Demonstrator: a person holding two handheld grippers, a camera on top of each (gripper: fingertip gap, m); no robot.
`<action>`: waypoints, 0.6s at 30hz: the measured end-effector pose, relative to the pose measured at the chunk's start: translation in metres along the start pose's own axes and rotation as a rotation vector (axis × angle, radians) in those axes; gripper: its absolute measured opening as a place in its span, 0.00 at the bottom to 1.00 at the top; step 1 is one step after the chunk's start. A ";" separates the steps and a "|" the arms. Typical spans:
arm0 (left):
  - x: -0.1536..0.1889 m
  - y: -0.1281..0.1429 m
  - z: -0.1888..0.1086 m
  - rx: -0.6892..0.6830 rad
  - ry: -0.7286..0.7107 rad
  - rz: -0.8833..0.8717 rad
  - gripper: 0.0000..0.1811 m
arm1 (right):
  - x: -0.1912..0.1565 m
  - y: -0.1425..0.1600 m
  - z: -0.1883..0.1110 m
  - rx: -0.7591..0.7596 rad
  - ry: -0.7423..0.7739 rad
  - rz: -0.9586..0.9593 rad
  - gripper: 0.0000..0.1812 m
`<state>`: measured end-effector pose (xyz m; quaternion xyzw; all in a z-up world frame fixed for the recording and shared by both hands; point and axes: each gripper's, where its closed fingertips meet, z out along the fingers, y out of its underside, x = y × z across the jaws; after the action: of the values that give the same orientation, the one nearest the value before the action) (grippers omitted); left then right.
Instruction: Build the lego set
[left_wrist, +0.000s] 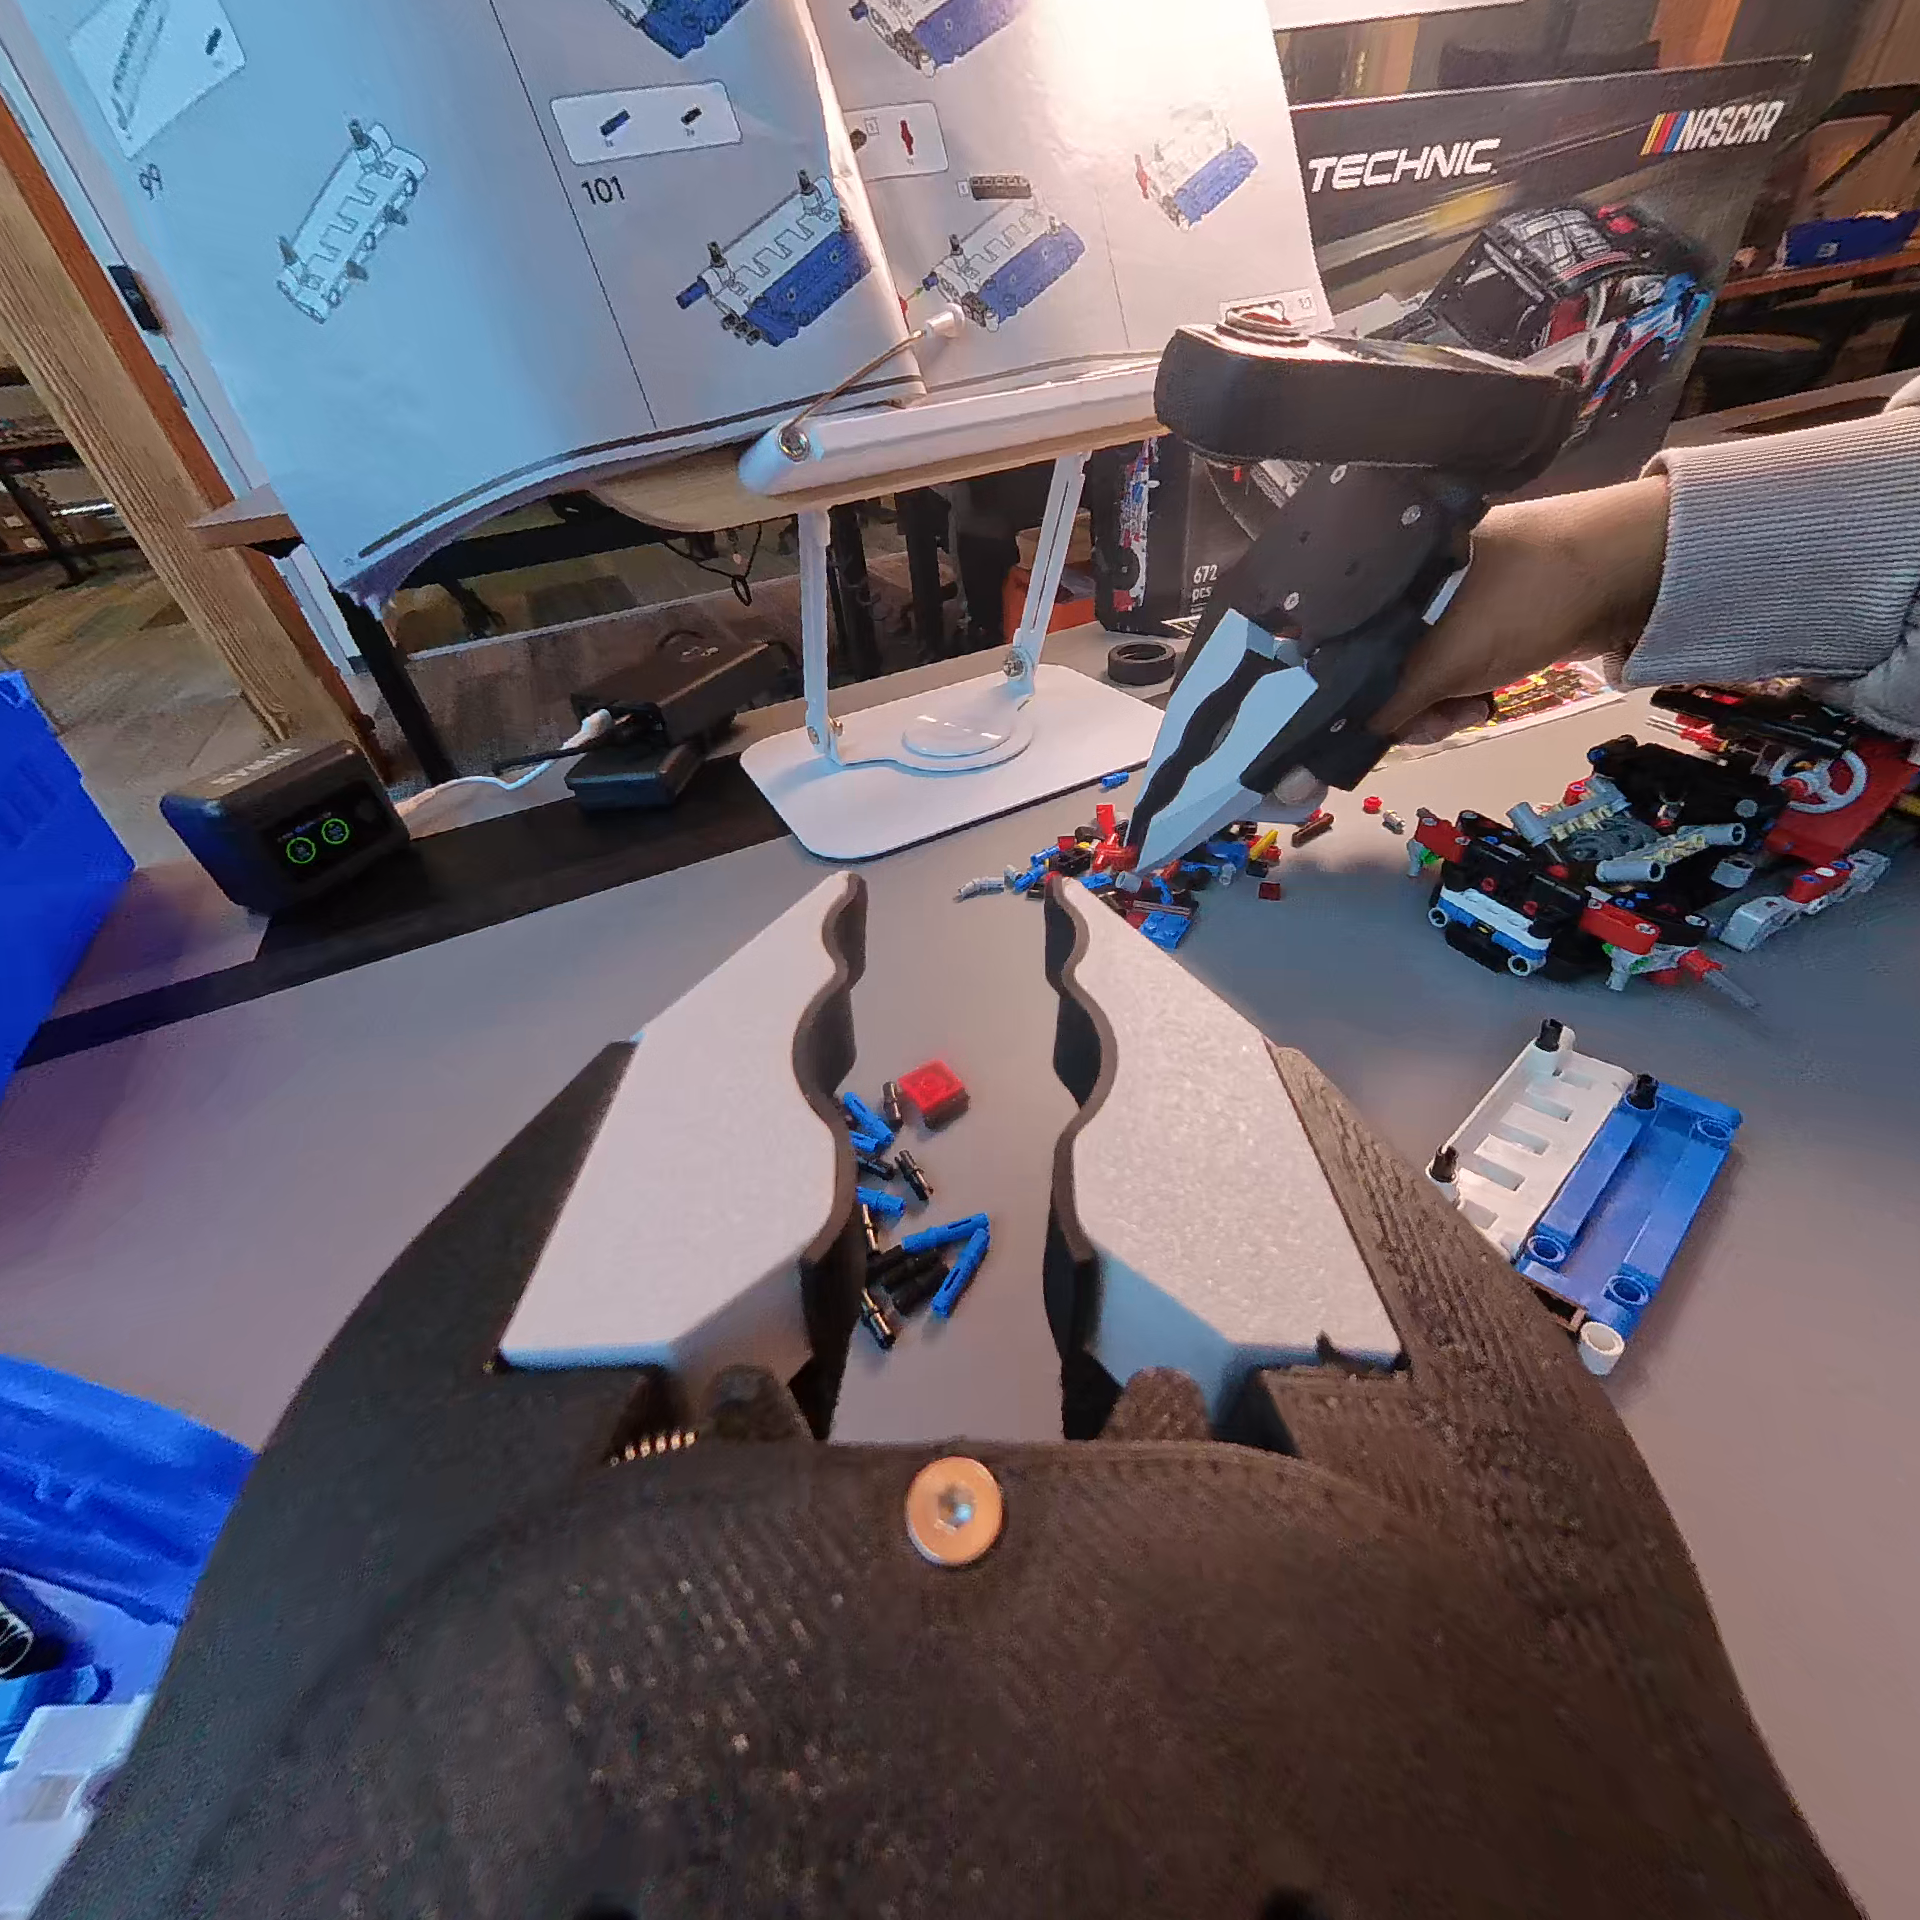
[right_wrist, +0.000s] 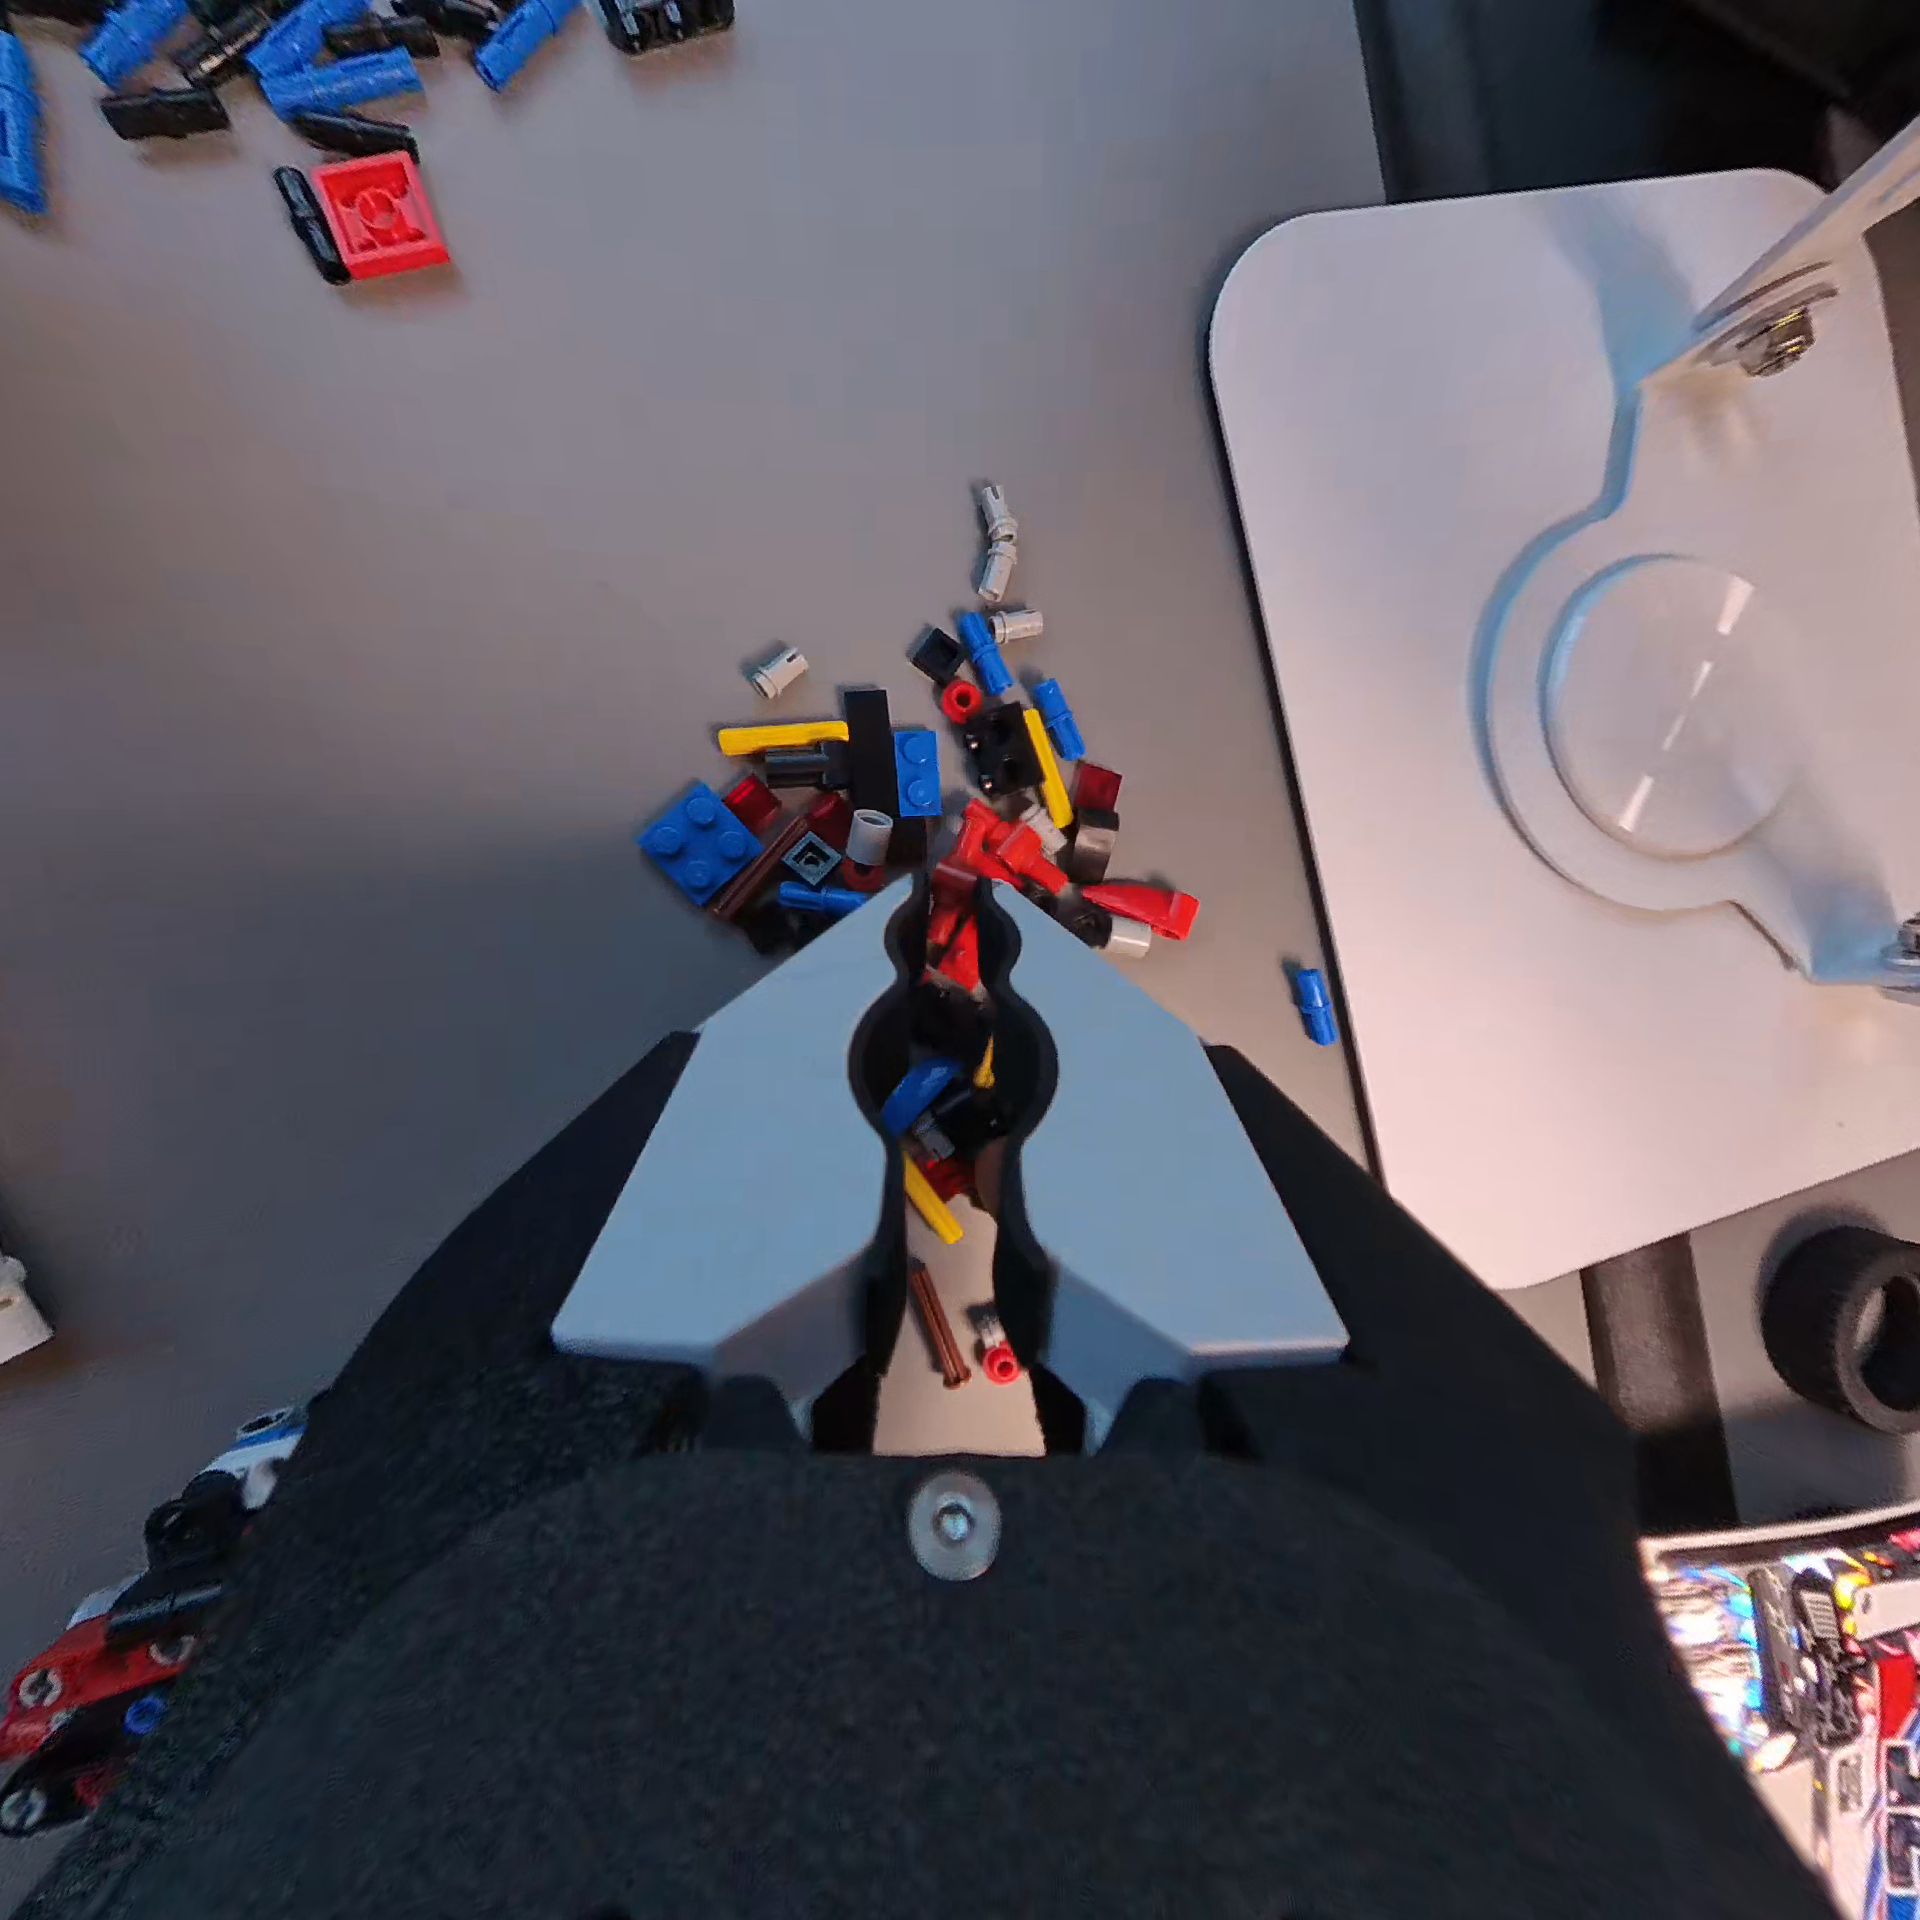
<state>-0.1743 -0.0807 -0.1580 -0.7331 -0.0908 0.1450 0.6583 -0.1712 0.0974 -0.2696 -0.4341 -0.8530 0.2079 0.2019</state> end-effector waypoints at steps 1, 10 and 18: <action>0.001 0.000 0.000 0.002 0.006 0.003 0.18 | 0.000 0.000 0.000 -0.003 0.000 -0.001 0.04; 0.011 -0.001 0.000 -0.004 0.053 -0.006 0.18 | -0.081 -0.011 -0.093 0.120 -0.146 -0.033 0.04; 0.034 0.004 0.004 -0.038 0.127 0.033 0.18 | -0.183 0.087 -0.107 -0.095 -0.105 -0.036 0.04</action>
<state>-0.1436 -0.0668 -0.1651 -0.7546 -0.0399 0.1073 0.6461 0.0415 0.0125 -0.2570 -0.4162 -0.8790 0.1860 0.1400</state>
